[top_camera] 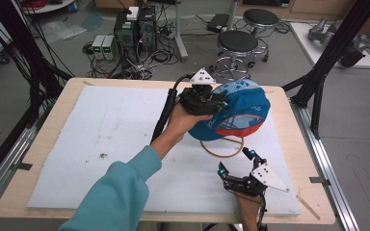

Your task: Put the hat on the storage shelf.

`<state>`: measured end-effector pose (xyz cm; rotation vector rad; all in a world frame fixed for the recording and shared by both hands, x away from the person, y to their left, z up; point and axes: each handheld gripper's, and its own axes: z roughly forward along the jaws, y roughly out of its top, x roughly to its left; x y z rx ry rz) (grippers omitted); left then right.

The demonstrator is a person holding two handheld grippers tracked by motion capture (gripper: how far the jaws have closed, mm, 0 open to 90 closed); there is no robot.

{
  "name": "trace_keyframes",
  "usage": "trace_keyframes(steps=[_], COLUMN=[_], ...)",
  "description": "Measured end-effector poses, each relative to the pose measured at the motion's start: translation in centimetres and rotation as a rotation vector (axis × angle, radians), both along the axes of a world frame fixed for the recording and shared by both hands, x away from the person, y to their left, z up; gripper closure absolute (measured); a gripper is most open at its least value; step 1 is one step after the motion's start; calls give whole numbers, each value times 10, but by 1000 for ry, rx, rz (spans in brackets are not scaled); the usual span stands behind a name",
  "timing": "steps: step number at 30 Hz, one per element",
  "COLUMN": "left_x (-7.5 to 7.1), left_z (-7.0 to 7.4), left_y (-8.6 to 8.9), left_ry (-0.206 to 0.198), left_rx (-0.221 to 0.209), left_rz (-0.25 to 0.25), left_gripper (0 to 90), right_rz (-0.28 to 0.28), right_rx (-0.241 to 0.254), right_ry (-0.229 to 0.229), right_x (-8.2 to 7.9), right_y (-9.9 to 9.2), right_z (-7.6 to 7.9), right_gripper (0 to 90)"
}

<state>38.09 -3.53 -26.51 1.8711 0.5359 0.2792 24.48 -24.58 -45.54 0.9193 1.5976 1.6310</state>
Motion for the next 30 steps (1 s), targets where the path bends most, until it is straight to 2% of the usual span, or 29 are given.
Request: trace_keyframes(steps=[4,10,15,17,19,23,25,28,30], left_x=[2,5,4,5,6,3,1,-2,-7], left_z=[-4,-8,-11,-14,-16,-25,-32,-42,-49], left_y=[0,5,22,34,45,74,91,115,133], left_ry=[8,18,-9,-5,-9,-31,-48,-40,-51], left_rx=[20,24,7,-11,-7,-29,-24,-24,-31], left_rz=[1,17,13,17,16,30,36,74,94], left_gripper=[565,353,256,220,215,204,201,201,201], right_rz=[-2,0,5,6,8,10,10,10,9], right_rx=[-1,3,8,9,11,12,12,6,7], right_ry=[-8,0,-2,-3,-2,0,-1,-3,-2], right_x=[0,0,-1,-1,-1,-1,-1,-1,-1], right_y=[0,0,-1,-1,-1,-1,-1,-1,-1], right_z=[0,0,0,0,0,0,0,0,0], right_gripper=[11,11,11,11,11,11,11,11,11])
